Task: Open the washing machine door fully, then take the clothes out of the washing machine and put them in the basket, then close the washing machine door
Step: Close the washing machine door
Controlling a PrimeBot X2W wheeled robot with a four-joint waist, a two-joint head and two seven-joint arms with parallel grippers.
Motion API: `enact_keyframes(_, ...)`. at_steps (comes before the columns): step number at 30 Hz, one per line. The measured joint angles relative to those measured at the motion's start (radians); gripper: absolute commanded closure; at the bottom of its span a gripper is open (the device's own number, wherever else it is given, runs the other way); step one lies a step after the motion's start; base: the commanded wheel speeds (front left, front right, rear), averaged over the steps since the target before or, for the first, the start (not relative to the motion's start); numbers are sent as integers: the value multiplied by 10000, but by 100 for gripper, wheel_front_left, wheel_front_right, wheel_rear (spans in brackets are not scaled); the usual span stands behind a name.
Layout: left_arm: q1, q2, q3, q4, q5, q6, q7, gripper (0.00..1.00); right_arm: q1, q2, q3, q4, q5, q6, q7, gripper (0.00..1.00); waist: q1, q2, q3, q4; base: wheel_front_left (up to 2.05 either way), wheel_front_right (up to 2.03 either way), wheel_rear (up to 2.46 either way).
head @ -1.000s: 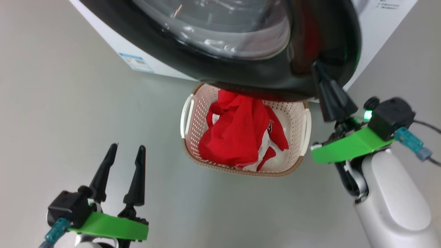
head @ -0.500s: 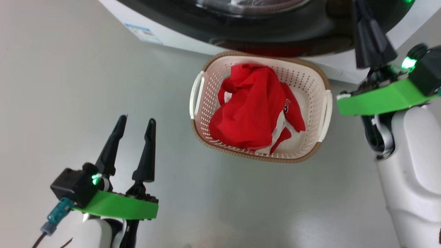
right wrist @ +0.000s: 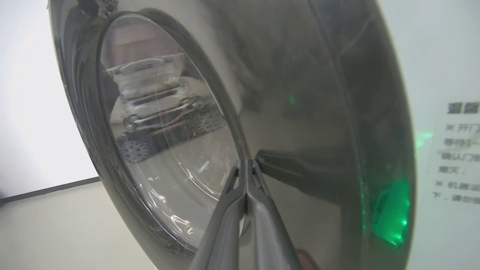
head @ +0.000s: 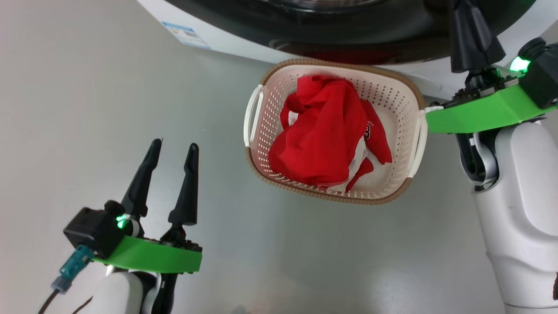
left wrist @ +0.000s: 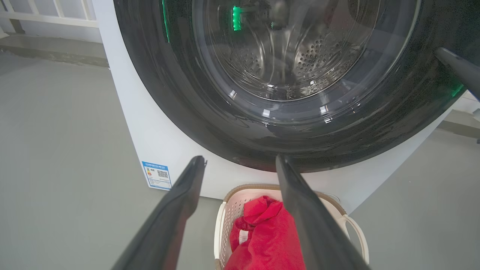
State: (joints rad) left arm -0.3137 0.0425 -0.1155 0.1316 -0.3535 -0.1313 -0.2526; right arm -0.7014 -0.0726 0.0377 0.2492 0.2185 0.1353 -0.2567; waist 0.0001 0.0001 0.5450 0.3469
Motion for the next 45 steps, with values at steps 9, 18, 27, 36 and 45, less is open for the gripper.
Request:
enact_keyframes(9, 70, 138, 19, 211, 0, 0, -2, 0, 1095, -4, 598, 221, 92, -35, 0, 54, -1, 0, -662, -179, 0, 0, 0)
enact_keyframes(18, 685, 550, 165, 416, 19, 0, -2, 0, 2485, 52, 930, 247, 399, -35, 0, 0, -1, 0, -1519, -578, 0, 0, 0)
enact_keyframes(27, 1359, 888, 245, 621, 19, 0, 0, 0, 3874, 111, 1118, 61, 802, -35, 0, 0, -1, -1, -2324, -1258, 0, 0, 0)
enact_keyframes(36, 1981, 1110, 384, 648, 19, 0, 0, 0, 5120, 153, 1007, -201, 813, -35, 2, 0, 0, 0, -3050, -2204, 0, 0, 0)
enact_keyframes(45, 2719, 1239, 698, 627, 19, -2, 0, 0, 6156, 182, 700, -395, 895, -35, 2, 0, 0, -1, -3675, -2879, 0, 0, 0)
